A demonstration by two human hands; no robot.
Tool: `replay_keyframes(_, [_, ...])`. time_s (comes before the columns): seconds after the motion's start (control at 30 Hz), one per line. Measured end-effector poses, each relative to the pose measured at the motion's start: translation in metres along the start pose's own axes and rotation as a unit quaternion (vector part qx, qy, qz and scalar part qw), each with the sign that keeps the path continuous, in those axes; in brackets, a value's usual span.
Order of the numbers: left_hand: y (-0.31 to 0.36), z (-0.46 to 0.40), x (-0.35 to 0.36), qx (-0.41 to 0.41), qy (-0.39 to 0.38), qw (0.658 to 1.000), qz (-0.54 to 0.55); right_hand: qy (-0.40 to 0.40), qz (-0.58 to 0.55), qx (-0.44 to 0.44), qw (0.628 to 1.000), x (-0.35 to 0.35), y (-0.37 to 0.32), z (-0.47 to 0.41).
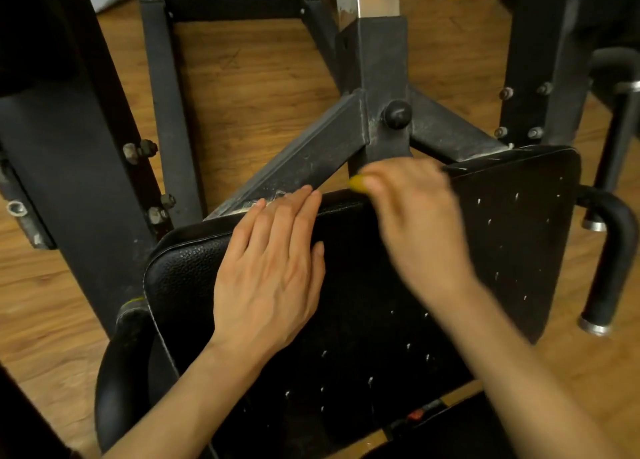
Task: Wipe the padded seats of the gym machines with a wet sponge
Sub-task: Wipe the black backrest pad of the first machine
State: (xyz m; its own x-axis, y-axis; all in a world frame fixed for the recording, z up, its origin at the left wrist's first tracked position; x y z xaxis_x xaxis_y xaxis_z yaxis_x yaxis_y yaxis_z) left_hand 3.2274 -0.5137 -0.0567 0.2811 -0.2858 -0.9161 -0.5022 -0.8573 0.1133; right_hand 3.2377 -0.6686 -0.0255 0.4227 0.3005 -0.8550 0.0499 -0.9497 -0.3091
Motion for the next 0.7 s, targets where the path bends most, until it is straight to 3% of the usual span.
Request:
replay_keyframes(0.13, [-0.001, 0.001, -0.001, -0.001, -0.003, 1.0, 0.0, -0.018, -0.053, -0.108, 0.993, 0.005, -0.01, 0.015])
replay_keyframes(0.27, [0.0, 0.001, -0.001, 0.001, -0.008, 1.0, 0.002, 0.027, -0.004, 0.048, 0.998, -0.025, 0.065, 0.0])
replay_keyframes(0.33, [0.0, 0.0, -0.003, -0.012, -0.005, 1.0, 0.007, 0.076, 0.02, 0.105, 0.991, -0.021, 0.057, -0.001])
replay_keyframes(0.43, [0.011, -0.006, -0.005, -0.011, -0.001, 0.999, 0.046, 0.052, 0.019, 0.027, 0.998, 0.0, 0.014, 0.008])
replay_keyframes(0.53, [0.033, -0.019, 0.002, 0.036, -0.014, 0.998, 0.051, -0.012, 0.003, -0.023, 1.0, -0.015, 0.039, -0.003])
replay_keyframes(0.63, [0.039, -0.022, 0.013, 0.057, -0.019, 0.998, 0.02, 0.013, 0.039, 0.099, 0.994, -0.042, 0.108, -0.021])
replay_keyframes(0.7, [0.037, -0.021, 0.016, 0.057, -0.011, 0.998, 0.015, 0.058, 0.04, 0.16, 0.985, -0.042, 0.113, -0.018])
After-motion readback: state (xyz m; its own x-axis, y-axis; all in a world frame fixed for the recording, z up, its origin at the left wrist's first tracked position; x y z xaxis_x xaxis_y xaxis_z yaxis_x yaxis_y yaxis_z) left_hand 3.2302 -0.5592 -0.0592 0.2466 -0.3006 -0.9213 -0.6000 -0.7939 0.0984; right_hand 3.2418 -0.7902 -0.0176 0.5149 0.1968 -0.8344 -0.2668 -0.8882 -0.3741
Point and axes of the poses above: each hand's wrist, its own z-axis away from the middle knuckle, its own x-axis out of the palm, y = z × x, the point moved 5 cm from there along -z, towards the middle knuckle, and after that the axes turned 3 degrees about y, right-handed, at the moved point
